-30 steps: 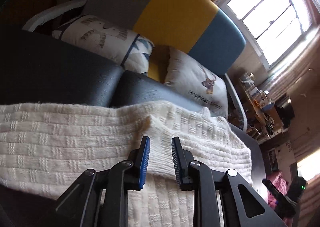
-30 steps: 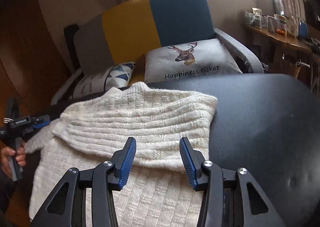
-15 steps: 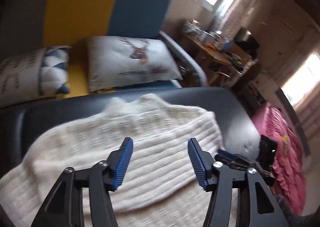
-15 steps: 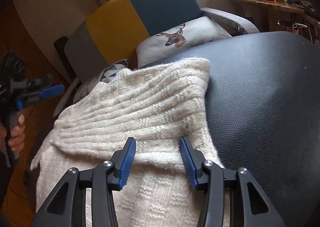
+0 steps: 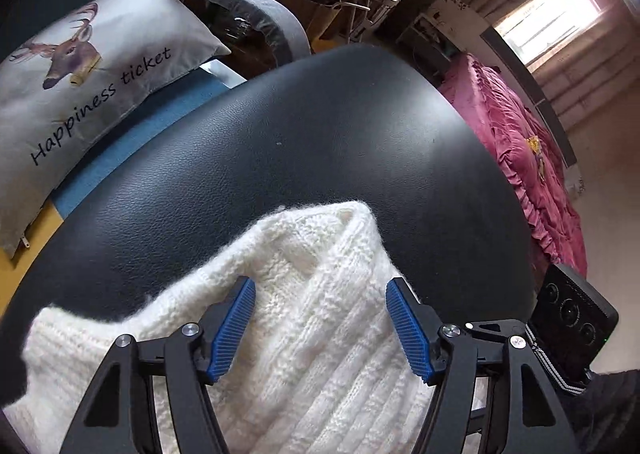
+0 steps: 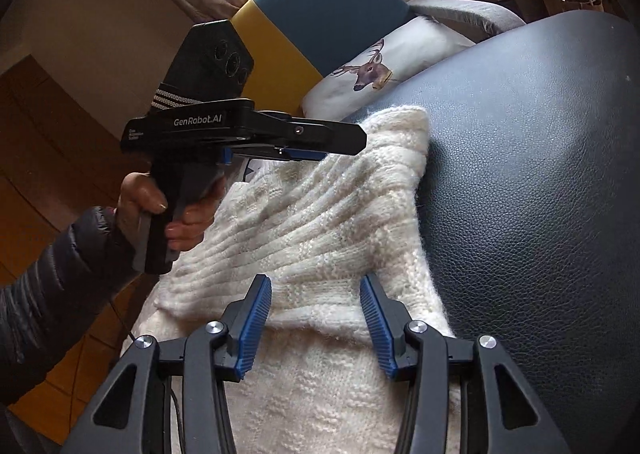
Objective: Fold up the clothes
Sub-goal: 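Open both grippers and press the folded hem flat onto the sweater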
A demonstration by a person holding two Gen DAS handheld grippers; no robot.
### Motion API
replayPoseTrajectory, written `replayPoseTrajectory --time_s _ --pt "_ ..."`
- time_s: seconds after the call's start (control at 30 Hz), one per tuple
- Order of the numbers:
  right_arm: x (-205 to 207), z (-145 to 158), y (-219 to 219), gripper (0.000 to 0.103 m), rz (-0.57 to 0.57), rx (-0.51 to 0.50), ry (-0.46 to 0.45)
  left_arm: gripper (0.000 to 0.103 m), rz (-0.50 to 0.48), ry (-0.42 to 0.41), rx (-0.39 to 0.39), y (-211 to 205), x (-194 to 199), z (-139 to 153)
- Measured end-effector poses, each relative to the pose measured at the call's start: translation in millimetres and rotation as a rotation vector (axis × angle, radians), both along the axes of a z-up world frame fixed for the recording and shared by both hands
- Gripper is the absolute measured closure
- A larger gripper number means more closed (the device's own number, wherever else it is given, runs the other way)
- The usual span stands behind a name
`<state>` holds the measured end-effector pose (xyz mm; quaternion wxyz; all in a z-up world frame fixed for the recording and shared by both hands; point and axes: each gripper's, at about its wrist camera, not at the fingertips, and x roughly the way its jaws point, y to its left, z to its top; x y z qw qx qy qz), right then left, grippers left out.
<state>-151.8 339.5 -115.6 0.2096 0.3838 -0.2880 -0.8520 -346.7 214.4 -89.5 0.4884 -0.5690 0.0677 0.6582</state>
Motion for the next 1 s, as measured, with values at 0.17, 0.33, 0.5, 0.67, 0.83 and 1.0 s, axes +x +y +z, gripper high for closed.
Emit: replayPoseTrajectory --time_s 0.17,0.33,0.5,0.67,0.83,1.0 --pt "1 0 1 0.055 0.0 -0.01 0.002 0.033 -0.055 -0.067 0.044 6 0 -3" --pt "0 -1 0 0.055 -0.005 0.0 0.003 0.059 -0.127 -0.094 0.035 21 13 -2" --pt "1 3 -11 0.055 -0.034 0.101 0.011 0.092 -0.129 0.118 0.05 32 30 11" --pt "-1 4 -18 0.055 -0.034 0.161 0.006 0.088 -0.062 0.266 -0.006 36 35 -7" --pt "-1 2 -14 0.055 -0.035 0.145 0.006 0.079 -0.004 0.263 -0.006 29 38 14" --pt "0 2 -13 0.055 -0.035 0.141 0.006 0.045 0.141 0.381 -0.041 -18 34 30"
